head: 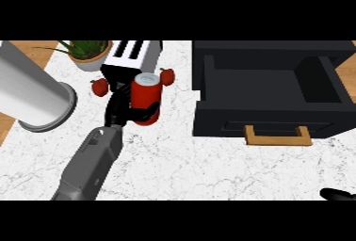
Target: Pick up the can, place it into the drawer and close the drawer
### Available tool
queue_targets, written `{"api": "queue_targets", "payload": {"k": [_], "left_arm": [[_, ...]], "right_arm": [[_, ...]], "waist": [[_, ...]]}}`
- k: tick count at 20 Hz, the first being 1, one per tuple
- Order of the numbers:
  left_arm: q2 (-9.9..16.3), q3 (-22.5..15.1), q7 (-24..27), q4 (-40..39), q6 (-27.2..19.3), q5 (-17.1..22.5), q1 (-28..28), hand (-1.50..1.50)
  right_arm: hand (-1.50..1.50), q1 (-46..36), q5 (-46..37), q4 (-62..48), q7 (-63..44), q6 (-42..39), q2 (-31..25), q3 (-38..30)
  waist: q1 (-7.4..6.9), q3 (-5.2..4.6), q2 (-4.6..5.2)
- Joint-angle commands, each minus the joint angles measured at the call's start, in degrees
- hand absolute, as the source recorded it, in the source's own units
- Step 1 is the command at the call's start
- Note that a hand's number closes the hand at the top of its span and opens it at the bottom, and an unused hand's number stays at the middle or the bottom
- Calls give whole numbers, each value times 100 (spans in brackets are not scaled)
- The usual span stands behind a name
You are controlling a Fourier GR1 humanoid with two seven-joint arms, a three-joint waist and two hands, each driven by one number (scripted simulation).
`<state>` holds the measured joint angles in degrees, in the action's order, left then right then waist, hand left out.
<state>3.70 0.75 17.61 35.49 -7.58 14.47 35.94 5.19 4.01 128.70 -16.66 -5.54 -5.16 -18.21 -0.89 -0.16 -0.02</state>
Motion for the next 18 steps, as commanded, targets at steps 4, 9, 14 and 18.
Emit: {"api": "queue_targets", "payload": {"k": [4,9,14,18], "left_arm": [[-276,-265,-495,883,-231,-89,1248,150],[-210,-388,-985,1204,-470,-142,1509,150],[-260,-577,-1250,1503,-791,-257,1429,150],[-235,-716,-1549,1733,-935,-301,1329,150]], "right_arm": [[-150,42,-1,-33,50,-77,21,92],[-150,-76,69,-117,-11,-69,10,105],[-150,-199,-44,-154,-84,-22,25,234],[-150,-303,-43,-231,-53,-62,-10,280]], "waist": [[223,32,-89],[375,48,-139],[487,47,-135],[614,50,-113]]}}
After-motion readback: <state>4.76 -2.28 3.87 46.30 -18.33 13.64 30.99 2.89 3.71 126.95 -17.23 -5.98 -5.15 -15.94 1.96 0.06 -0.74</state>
